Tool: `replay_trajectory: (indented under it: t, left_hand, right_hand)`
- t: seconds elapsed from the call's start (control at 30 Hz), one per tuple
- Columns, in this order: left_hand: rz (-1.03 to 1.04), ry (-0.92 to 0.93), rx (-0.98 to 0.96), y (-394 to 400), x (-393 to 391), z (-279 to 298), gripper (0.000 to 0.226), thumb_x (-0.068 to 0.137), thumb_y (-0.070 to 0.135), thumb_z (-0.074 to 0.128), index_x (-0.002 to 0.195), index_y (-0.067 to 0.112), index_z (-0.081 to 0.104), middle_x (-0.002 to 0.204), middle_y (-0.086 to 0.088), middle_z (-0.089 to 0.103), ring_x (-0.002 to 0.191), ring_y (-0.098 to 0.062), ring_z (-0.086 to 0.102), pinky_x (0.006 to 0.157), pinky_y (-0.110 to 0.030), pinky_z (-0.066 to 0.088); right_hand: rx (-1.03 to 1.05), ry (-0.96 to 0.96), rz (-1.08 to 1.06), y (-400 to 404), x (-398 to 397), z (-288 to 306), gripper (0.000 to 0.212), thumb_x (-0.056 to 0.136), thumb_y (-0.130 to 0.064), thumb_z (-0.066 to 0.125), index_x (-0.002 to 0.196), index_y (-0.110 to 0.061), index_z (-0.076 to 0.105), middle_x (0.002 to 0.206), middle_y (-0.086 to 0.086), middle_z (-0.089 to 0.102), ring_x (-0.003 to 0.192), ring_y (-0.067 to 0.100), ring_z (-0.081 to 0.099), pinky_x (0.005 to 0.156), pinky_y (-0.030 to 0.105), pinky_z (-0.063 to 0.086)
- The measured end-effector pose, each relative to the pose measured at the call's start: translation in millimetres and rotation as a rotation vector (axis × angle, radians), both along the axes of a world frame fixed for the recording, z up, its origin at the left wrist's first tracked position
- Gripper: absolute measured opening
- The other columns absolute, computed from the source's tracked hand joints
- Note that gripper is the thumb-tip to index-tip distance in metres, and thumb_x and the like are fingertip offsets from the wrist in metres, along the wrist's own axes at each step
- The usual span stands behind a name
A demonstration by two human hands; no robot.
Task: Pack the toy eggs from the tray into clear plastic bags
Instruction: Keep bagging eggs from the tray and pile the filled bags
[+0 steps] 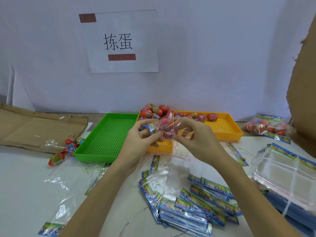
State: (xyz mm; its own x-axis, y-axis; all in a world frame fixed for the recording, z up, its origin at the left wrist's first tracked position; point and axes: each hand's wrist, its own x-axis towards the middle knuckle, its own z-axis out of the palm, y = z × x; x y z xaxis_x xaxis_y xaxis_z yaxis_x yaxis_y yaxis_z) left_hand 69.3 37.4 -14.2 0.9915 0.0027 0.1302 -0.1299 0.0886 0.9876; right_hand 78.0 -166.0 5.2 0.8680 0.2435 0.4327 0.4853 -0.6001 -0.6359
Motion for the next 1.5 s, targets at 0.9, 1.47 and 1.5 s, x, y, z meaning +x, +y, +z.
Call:
replay_trajectory:
  t: [0.9, 1.47, 1.5]
  left_hand:
    - [0.016, 0.007, -0.243, -1, 0, 4, 0.087, 0.067, 0.015, 0.1, 0.141, 0.026, 0.055, 0.129, -0.018, 0.072, 0.115, -0.034, 0.073, 0.091, -0.051, 0.063]
    - [-0.082, -0.147, 0.201, 26, -1, 13, 0.023, 0.077, 0.031, 0.089, 0.093, 0.017, 0.082, 0.089, -0.005, 0.081, 0.075, -0.014, 0.075, 0.069, -0.021, 0.056]
    - [-0.043, -0.162, 0.19, 28, -1, 14, 0.023, 0.077, 0.034, 0.089, 0.092, 0.017, 0.082, 0.086, -0.005, 0.081, 0.073, -0.012, 0.074, 0.067, -0.019, 0.055]
  right_hand:
    - [0.178, -0.056, 0.051, 10, -6, 1, 0.013, 0.093, -0.016, 0.076, 0.102, -0.024, 0.08, 0.097, -0.022, 0.074, 0.098, -0.008, 0.066, 0.075, 0.005, 0.044]
    - [0.144, -0.129, 0.243, 19, -17, 3, 0.04, 0.096, 0.008, 0.055, 0.122, -0.02, 0.067, 0.107, -0.014, 0.075, 0.097, 0.0, 0.069, 0.071, 0.029, 0.055]
    - [0.233, -0.105, 0.25, 22, -18, 4, 0.041, 0.097, 0.009, 0.054, 0.124, -0.018, 0.066, 0.107, -0.012, 0.076, 0.093, 0.003, 0.072, 0.068, 0.033, 0.057]
